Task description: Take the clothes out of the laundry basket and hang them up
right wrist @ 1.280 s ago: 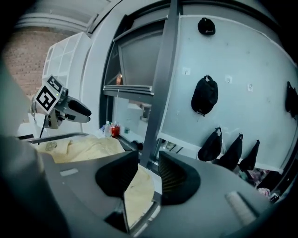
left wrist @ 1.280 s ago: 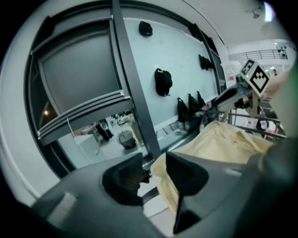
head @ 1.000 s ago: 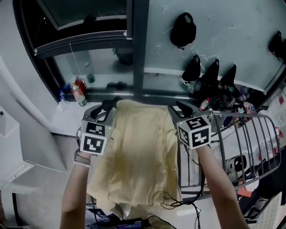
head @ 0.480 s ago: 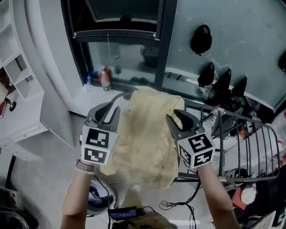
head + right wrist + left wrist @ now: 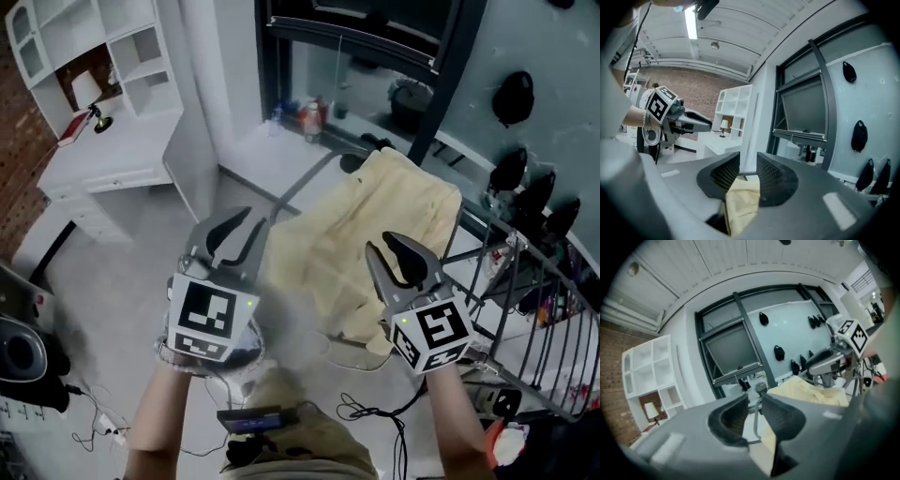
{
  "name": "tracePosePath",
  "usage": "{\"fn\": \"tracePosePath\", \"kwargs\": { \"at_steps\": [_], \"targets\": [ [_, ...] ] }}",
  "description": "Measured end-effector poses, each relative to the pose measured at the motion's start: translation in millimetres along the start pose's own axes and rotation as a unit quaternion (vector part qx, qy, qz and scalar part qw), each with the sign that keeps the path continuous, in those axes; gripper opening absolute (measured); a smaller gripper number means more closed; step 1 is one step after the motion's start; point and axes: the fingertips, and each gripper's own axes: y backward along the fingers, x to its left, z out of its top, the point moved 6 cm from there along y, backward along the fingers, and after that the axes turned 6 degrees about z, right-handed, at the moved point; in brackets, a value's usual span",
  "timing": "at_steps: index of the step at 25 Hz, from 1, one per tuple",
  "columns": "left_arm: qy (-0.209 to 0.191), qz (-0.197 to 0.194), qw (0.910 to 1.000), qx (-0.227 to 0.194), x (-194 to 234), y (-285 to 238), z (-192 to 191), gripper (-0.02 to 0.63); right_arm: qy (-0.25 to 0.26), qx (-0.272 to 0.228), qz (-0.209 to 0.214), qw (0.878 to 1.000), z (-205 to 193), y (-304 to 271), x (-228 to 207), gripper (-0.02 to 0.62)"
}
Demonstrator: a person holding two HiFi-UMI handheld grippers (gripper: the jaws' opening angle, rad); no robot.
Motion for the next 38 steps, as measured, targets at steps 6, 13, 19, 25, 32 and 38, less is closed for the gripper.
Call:
{"fn": "tracePosePath", "kwargs": {
  "at_steps": [6, 13, 19, 25, 32, 38],
  "targets": [
    [0.012, 0.072, 0.9967, 0.036, 52.6, 82.4, -50.5, 0.081, 0.02, 0.006, 0.081, 0.997, -1.9, -45.1, 83.2, 0.112],
    [0.045, 0.129, 0.9867, 0.089, 107.3, 154.4, -123.8, 0.08, 0.004, 0.019, 0.152, 0.988, -13.2, -109.0, 165.5, 0.112],
    [0.064, 0.142, 0.9787, 0.133, 149.0, 200.1, -198.2, 0.08, 0.0, 0.042, 0.186, 0.982, -24.9, -171.1, 233.5, 0.112],
    [0.098, 0.135, 0.974, 0.153, 179.1, 223.7, -262.5, 0.086, -0.005, 0.072, 0.21, 0.975, -43.5, -226.4, 287.4, 0.112],
    [0.141, 0.142, 0.9612, 0.19, 183.6, 225.1, -337.2, 0.086, -0.014, 0.11, 0.25, 0.962, -86.3, -284.8, 324.3, 0.112],
    [0.169, 0.16, 0.9448, 0.231, 173.5, 209.1, -410.9, 0.086, -0.012, 0.141, 0.293, 0.946, -141.4, -329.6, 347.4, 0.112]
  ]
}}
